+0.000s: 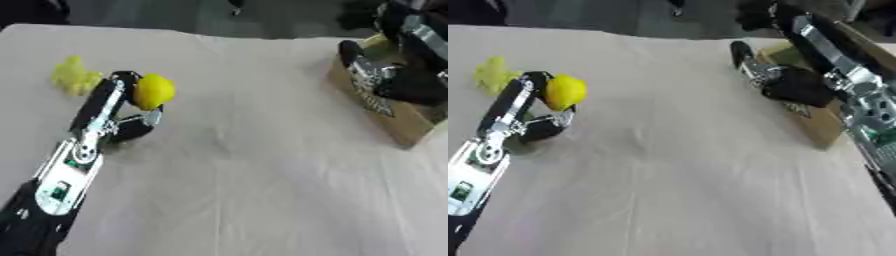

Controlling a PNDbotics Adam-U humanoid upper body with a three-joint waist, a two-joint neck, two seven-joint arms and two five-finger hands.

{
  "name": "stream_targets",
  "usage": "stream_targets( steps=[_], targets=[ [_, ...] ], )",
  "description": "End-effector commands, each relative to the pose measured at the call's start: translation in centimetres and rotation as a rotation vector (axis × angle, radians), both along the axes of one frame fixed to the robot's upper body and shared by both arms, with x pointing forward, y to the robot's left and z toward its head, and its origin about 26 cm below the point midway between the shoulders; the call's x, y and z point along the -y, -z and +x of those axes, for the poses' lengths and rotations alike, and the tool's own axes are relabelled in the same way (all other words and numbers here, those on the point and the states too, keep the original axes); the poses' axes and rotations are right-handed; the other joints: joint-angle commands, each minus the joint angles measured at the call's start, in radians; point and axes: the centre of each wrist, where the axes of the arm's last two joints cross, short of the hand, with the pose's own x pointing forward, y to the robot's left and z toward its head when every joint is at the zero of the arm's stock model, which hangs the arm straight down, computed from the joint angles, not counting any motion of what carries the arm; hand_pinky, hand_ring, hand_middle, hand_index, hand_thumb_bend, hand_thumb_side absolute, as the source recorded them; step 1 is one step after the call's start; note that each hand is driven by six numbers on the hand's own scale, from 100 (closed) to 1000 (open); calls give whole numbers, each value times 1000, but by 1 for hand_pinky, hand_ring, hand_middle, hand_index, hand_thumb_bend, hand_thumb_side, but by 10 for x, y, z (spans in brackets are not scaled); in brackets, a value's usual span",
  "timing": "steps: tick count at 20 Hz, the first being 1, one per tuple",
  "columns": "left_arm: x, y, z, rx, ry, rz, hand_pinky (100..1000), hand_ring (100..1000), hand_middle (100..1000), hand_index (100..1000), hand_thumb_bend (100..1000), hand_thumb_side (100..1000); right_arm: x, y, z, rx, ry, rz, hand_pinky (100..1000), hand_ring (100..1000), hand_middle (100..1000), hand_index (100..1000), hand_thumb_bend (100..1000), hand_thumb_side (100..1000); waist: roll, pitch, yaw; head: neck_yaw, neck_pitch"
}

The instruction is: Pick up the objects with one hand, pass them to the other hand, and then place them into the box on the other side of the table.

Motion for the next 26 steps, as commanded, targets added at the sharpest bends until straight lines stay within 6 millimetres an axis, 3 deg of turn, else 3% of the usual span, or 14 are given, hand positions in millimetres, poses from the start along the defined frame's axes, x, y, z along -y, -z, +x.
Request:
stream_targets(
  steps=[1, 15, 26],
  targets=[
    [4, -5, 0, 37, 12, 5, 549, 508, 556, 588, 100, 100, -11, -10, -5, 44, -36, -65, 971, 853, 802, 893, 176, 488, 0, -22, -2, -5, 8],
    [21, -4, -6, 81, 62, 7, 550, 509, 557, 588, 100, 100, -48, -17, -1, 61, -103, -232, 960, 855, 809, 884, 194, 512, 2, -25, -5, -6, 8],
    [33, -2, -8, 109, 79, 3, 549, 507, 554, 588, 100, 100, -73, -1, 26, -2, -121, -328, 961, 858, 812, 886, 176, 550, 6, -29, -4, -16, 3]
  ],
)
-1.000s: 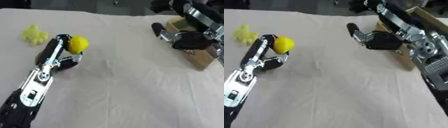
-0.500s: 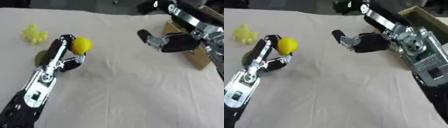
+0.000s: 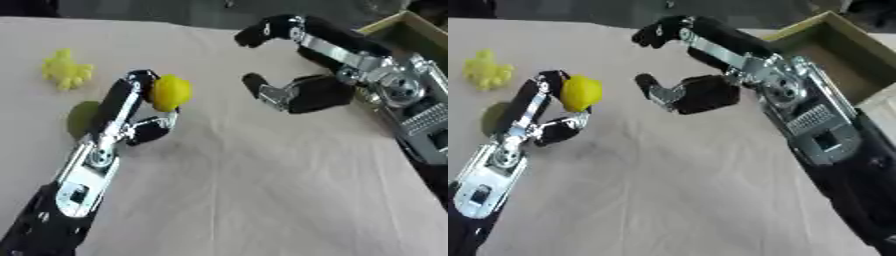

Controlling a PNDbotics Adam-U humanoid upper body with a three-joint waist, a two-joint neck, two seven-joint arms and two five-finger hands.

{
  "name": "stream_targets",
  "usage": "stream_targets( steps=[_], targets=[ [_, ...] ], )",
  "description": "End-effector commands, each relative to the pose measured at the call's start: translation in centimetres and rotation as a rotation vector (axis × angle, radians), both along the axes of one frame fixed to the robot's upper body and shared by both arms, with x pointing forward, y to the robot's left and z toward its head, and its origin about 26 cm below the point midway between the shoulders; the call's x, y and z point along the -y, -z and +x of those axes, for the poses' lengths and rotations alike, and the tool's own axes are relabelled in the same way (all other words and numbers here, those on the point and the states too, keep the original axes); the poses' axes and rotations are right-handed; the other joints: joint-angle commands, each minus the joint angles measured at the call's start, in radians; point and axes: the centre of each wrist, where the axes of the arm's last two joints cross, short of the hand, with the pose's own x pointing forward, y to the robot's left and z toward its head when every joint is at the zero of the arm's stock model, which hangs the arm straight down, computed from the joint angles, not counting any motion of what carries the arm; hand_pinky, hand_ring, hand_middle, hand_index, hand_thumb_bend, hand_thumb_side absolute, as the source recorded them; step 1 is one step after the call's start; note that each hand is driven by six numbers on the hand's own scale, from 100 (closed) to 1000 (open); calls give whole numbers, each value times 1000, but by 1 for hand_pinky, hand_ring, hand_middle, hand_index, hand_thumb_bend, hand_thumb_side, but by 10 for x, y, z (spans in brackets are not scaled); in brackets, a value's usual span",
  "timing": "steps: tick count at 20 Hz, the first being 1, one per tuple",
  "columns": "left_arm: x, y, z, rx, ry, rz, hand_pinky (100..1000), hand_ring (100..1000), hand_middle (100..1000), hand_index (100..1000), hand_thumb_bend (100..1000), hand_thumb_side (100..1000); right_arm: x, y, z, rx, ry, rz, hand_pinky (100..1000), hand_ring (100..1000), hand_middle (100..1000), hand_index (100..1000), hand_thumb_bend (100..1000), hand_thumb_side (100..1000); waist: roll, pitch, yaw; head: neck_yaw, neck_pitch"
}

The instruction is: Pick up the objects with one hand, pass them to the other hand, and then place them into the box on the other side of the table.

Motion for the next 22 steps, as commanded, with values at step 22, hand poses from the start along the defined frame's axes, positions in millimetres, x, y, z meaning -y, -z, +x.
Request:
stream_targets(
  steps=[22],
  targets=[
    [22, -2, -4, 99, 54, 12, 539, 507, 551, 588, 100, 100, -43, 13, 30, 61, 21, -117, 945, 865, 823, 891, 275, 508, -2, -31, 9, -17, 2]
  ],
)
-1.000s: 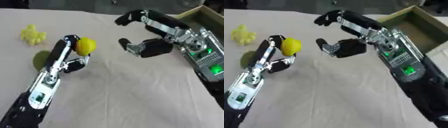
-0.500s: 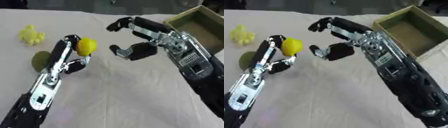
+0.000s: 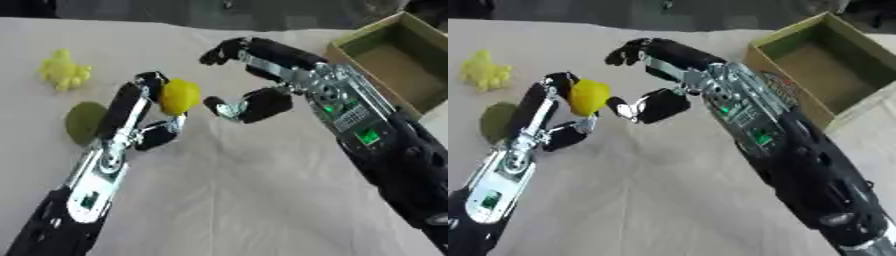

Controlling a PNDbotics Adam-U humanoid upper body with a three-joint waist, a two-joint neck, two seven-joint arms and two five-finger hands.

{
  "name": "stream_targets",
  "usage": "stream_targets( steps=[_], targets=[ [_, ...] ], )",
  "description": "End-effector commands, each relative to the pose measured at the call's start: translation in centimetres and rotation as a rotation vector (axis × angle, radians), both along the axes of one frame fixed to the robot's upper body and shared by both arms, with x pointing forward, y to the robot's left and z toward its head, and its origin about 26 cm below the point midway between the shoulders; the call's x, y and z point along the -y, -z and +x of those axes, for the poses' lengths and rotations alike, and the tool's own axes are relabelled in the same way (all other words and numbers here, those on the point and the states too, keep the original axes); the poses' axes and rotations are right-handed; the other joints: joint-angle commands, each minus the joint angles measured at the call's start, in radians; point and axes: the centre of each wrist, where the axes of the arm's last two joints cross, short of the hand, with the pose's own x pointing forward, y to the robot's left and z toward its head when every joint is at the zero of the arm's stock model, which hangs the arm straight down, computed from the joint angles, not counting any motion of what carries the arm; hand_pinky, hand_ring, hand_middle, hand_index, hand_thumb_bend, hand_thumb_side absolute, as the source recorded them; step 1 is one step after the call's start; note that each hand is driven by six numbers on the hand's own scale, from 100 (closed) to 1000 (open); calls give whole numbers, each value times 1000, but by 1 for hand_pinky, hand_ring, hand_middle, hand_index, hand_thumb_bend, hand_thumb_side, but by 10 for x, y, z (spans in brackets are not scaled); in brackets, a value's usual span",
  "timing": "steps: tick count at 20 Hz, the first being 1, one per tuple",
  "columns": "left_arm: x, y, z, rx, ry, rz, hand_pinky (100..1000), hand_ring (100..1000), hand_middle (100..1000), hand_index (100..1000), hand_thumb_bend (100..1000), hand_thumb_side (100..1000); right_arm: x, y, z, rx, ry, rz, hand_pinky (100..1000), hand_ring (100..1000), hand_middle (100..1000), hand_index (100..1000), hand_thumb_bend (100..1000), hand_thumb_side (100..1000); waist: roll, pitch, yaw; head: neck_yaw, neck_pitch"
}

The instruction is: Pick up the objects with one hand, pass them to the other hand, and then place them into the box on the other side of the table.

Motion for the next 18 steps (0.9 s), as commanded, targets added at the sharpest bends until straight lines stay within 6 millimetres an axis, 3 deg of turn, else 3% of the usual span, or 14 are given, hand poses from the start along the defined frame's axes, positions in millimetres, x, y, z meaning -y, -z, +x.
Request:
stream_targets(
  steps=[1, 18],
  targets=[
    [6, -8, -1, 27, 22, 0, 538, 507, 551, 588, 100, 100, -5, -8, 0, 44, -11, -15, 944, 865, 823, 891, 276, 509, 1, -29, 3, -8, 3],
    [13, -18, -7, 67, 106, -5, 528, 503, 549, 589, 100, 100, -21, -2, 2, 73, -54, -117, 931, 866, 829, 882, 289, 512, 2, -36, 3, -20, 13]
  ],
)
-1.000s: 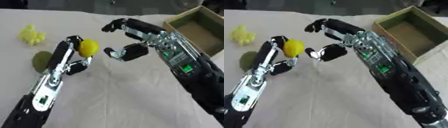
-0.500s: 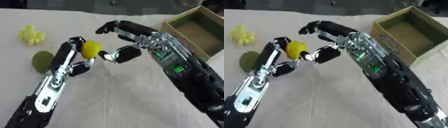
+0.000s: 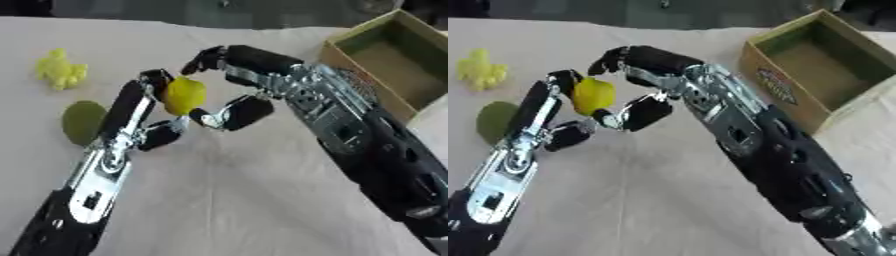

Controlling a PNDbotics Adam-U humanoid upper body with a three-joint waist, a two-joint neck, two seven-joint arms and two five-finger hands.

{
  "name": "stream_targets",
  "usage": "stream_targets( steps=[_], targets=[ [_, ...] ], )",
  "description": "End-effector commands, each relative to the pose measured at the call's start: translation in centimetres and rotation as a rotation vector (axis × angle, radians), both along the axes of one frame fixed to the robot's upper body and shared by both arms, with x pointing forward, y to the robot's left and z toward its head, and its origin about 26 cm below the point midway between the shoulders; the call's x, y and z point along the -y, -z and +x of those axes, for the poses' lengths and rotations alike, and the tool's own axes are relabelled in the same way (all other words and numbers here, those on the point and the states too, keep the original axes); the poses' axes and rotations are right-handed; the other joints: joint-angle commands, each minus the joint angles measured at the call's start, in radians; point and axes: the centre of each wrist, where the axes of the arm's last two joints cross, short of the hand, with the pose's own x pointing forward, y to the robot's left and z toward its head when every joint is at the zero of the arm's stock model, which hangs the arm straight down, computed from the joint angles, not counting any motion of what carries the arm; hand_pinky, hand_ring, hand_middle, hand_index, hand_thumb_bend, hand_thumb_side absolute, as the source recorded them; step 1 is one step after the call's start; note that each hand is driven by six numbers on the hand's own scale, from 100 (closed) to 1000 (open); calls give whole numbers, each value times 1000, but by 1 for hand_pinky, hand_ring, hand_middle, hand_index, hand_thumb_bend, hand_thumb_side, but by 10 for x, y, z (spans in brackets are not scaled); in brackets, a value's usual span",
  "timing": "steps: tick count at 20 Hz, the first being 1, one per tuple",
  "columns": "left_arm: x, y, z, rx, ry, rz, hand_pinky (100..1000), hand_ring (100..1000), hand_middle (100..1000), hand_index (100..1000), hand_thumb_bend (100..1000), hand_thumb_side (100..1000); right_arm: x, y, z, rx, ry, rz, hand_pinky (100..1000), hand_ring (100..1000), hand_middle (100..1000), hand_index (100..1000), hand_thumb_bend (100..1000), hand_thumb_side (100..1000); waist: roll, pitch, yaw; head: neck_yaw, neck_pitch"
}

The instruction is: Pick up the objects with one hand, pass them to the other hand, and then place them into the box on the other side of the table.

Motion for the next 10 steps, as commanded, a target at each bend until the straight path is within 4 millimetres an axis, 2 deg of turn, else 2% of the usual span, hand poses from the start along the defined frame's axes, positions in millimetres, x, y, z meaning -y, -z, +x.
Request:
stream_targets(
  steps=[1, 10],
  targets=[
    [3, -10, -1, 38, 48, -1, 528, 503, 549, 589, 100, 100, -4, -8, 0, 42, -3, -18, 931, 867, 829, 881, 291, 514, 1, -31, -3, -5, 5],
    [3, -9, -2, 52, 61, 9, 525, 502, 548, 589, 100, 100, -7, -1, 6, 43, 27, -5, 930, 863, 823, 878, 270, 511, 1, -32, -5, -11, 5]
  ],
)
